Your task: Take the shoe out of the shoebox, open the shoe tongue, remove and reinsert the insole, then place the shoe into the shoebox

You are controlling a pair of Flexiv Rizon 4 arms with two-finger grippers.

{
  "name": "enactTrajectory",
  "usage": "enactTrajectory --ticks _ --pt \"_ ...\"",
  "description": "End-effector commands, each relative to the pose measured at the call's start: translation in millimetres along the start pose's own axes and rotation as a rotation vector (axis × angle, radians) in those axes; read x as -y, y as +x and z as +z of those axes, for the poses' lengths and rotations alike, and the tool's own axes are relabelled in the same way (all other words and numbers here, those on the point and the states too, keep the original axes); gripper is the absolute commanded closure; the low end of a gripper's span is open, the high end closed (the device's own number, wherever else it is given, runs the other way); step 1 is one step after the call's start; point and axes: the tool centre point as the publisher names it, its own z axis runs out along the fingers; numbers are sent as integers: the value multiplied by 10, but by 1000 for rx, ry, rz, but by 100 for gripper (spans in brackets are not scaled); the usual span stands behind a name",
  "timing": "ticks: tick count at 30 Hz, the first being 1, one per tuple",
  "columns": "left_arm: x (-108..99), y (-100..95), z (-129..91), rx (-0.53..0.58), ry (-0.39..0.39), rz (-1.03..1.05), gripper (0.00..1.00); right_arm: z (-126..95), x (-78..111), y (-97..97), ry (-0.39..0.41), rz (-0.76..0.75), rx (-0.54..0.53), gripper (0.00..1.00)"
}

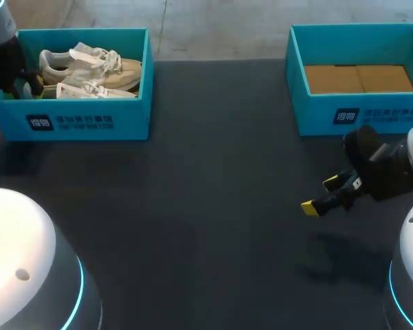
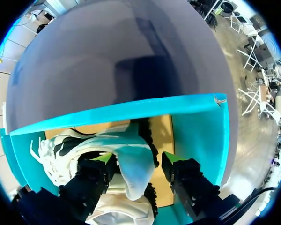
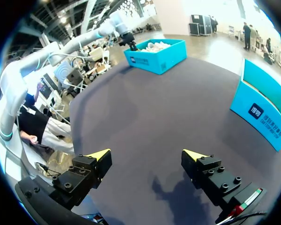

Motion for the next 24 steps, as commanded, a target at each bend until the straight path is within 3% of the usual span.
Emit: enactTrajectory --ticks 1,3,9,20,24 --pt "-27 12 42 1 7 -1 39 -5 12 7 -2 -1 0 0" --pt "-26 18 59 6 7 -3 38 -5 12 7 -2 -1 0 0" --pt "-44 20 123 1 17 -5 50 -5 12 7 -2 -1 0 0" --pt "-50 17 246 -17 44 1 51 -5 12 7 -2 -1 0 0" --pt "-46 30 275 -23 53 3 62 -5 12 7 -2 -1 0 0"
